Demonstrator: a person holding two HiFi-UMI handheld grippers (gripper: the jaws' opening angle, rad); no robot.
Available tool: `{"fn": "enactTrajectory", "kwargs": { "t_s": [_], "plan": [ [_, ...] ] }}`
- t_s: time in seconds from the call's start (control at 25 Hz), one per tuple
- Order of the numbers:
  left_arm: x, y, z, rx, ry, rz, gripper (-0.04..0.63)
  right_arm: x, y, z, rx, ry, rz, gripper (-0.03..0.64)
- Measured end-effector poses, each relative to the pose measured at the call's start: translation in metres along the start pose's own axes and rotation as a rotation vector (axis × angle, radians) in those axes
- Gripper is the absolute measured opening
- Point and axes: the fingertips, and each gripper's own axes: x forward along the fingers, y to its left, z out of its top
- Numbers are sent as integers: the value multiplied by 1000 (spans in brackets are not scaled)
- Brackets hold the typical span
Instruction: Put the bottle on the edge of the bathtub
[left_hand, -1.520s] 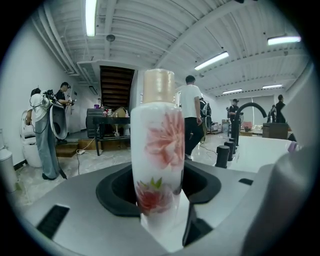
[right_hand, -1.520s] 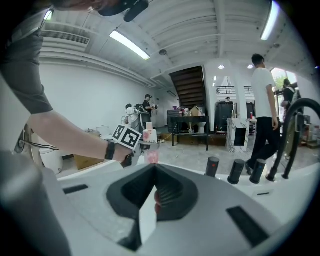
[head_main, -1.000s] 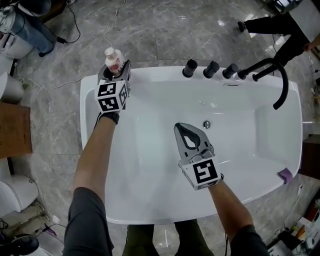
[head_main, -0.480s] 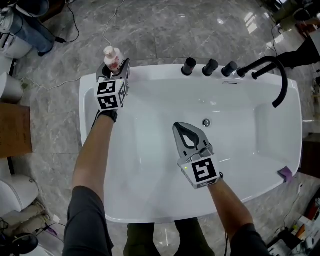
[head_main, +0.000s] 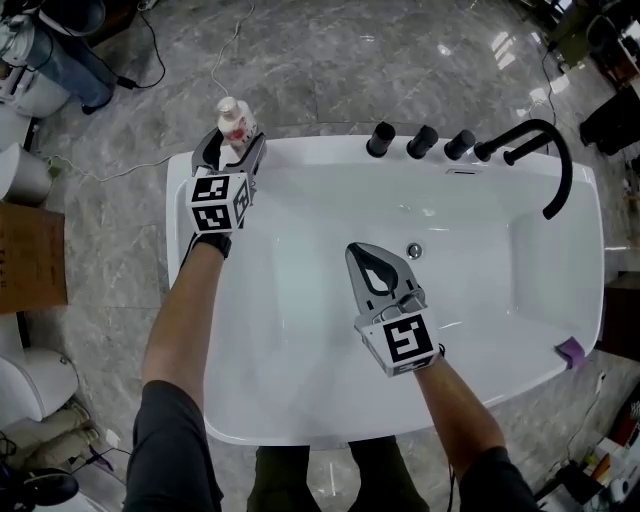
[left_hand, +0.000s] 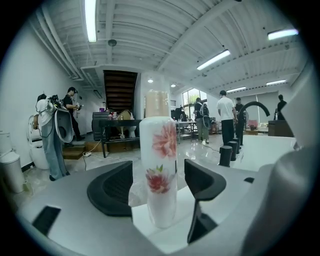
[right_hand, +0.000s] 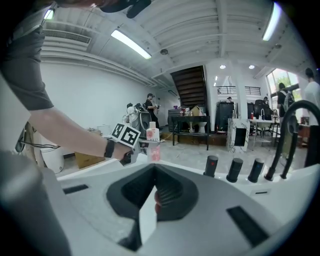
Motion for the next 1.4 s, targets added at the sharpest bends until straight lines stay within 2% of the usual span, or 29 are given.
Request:
{"fn": "enactTrajectory", "kwargs": {
  "t_s": [0.28, 0.4, 0.64, 0.76, 1.2, 1.4],
  "plan": [
    [-39, -2, 0, -1, 33, -7, 302, 1, 6, 18, 11, -18, -9, 0],
    [-58, -6, 7, -7, 39, -14, 246, 0, 10, 33, 12, -27, -4, 0],
    [-103, -20, 25, -9, 61, -47, 174, -6, 25, 61, 11, -36, 3, 0],
    [-125, -28, 37, 2, 65, -61, 134, -11, 36, 79, 10, -48, 11, 0],
    [-193, -62, 87, -52, 63, -98, 81, -36, 54, 136, 7, -69, 13, 0],
    [-231, -73, 114, -29, 59, -101, 46, -56, 64, 164, 3, -71, 12, 0]
  ]
}}
